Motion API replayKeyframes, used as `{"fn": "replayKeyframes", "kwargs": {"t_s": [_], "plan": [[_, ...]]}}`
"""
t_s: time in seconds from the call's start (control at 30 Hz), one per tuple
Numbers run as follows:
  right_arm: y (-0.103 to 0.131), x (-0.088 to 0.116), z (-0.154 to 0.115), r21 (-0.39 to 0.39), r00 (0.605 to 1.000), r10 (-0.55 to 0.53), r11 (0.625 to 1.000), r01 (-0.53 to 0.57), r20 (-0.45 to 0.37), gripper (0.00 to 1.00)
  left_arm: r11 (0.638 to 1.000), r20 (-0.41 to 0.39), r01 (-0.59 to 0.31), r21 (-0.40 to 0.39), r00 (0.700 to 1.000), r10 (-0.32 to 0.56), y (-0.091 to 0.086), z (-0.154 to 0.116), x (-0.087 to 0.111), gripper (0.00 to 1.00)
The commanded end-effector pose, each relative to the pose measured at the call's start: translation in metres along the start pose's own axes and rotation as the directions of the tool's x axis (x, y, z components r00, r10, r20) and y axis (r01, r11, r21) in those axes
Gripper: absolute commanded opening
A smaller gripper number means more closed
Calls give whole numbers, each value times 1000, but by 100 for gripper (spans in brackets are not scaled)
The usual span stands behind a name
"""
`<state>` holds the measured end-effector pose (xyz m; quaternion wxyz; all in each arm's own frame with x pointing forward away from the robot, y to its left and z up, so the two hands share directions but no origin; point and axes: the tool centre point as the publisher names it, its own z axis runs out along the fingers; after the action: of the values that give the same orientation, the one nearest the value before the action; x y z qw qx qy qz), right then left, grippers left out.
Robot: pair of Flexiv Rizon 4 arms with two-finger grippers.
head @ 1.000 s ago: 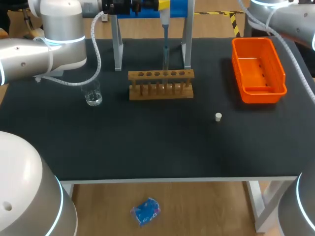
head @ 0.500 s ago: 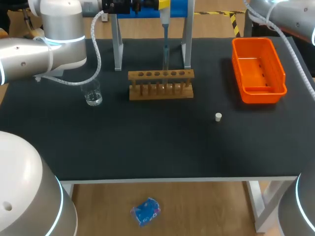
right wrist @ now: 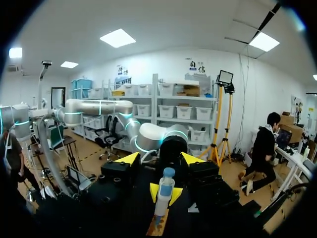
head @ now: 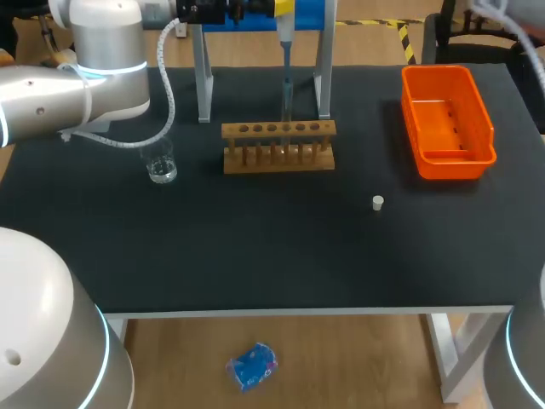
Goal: Invert the test tube, pick up the pipette, mount the tip to pipette, aspirate from beaker and dispense into the tube, eject the tip, return the pipette, and cap with the stopper.
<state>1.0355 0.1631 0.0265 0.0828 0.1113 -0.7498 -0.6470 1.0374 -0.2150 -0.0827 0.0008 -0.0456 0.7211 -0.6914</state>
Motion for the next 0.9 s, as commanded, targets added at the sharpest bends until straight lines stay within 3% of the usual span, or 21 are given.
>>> {"fn": "replayKeyframes", "kwargs": {"t_s": [0.03, 0.33, 0.53, 0.63, 0.77, 0.9], "plan": [[-6, 20, -23, 99, 1000, 9, 995, -12, 26, 100, 1000, 0, 1, -2, 1000, -1, -1, 1, 0, 0], [-69, 40, -46, 310, 999, 1, 951, -13, 40, 100, 1000, 0, 1, -2, 1000, -1, -1, 1, 0, 0], [-135, 51, -46, 423, 998, 27, 905, -48, 54, 100, 1000, 0, 1, -2, 1000, -1, -1, 1, 0, 0], [-168, 57, -42, 447, 996, 24, 892, -62, 89, 100, 1000, 0, 1, -2, 1000, -1, -1, 1, 0, 0], [-200, 63, -39, 419, 988, 28, 903, -90, 152, 100, 1000, 0, 1, -2, 1000, -1, -1, 1, 0, 0], [-200, 63, -39, 419, 988, 28, 903, -90, 152, 100, 1000, 0, 1, -2, 1000, -1, -1, 1, 0, 0]]}}
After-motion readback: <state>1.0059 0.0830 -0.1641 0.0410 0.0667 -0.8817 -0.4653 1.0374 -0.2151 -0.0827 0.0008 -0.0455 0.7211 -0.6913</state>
